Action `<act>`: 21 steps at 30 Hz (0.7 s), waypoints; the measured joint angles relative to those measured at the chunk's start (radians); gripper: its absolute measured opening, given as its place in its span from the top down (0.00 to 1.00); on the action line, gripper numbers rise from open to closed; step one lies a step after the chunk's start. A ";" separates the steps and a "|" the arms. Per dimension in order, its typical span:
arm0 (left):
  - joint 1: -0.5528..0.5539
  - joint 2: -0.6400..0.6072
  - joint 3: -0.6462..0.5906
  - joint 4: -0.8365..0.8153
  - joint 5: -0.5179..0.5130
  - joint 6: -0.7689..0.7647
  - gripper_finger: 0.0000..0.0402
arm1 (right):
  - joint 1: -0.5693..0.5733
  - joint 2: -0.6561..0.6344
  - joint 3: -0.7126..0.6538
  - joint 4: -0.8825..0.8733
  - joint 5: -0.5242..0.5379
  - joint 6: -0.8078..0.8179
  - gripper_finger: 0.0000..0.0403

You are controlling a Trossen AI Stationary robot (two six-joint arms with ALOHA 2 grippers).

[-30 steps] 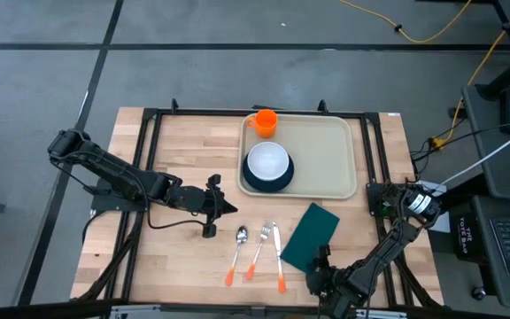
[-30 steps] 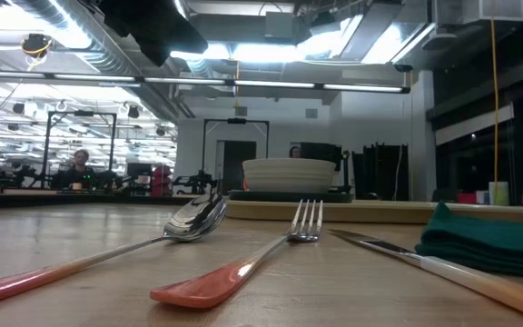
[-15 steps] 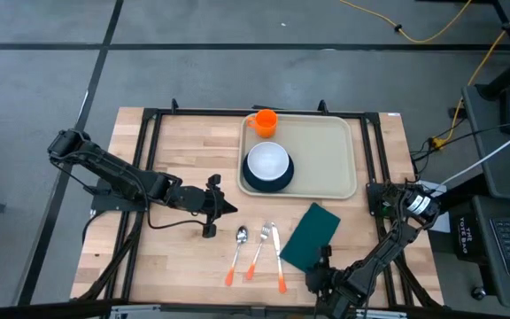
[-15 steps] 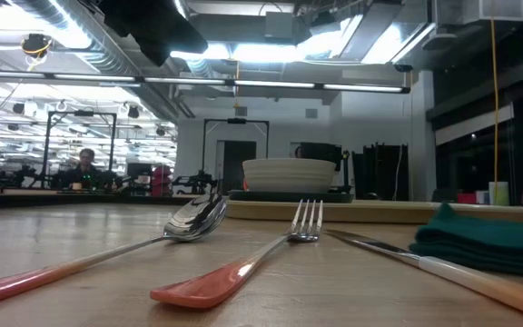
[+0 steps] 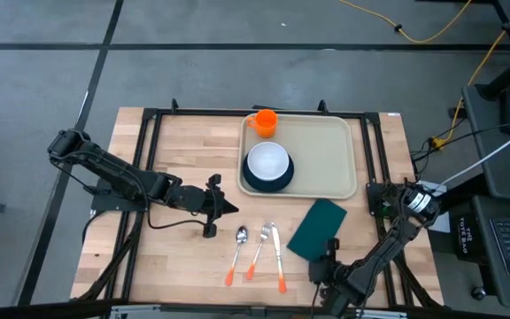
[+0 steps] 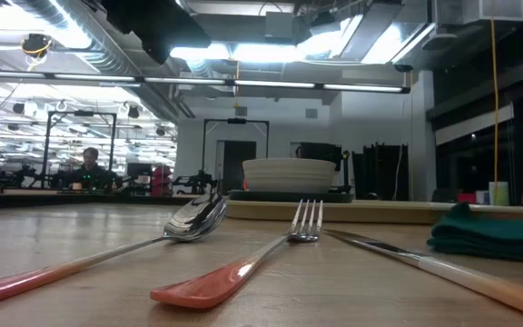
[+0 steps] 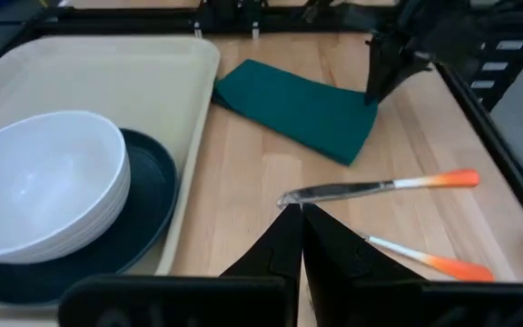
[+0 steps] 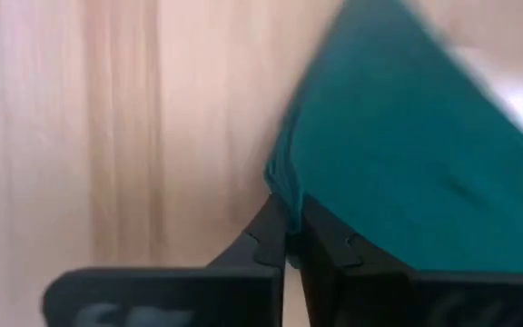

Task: Set up tray
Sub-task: Put the blue napkin to the right of the blue plate on the serving tray

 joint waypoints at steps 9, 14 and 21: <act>0.000 0.000 0.000 0.003 0.000 0.000 0.98 | 0.001 -0.082 0.117 -0.293 0.041 0.056 0.96; 0.000 0.000 0.000 0.003 0.001 0.000 0.98 | 0.001 -0.143 0.176 -0.473 0.058 0.147 0.96; 0.000 0.000 0.000 0.003 0.001 0.000 0.98 | 0.001 -0.253 0.181 -0.553 0.079 0.164 0.96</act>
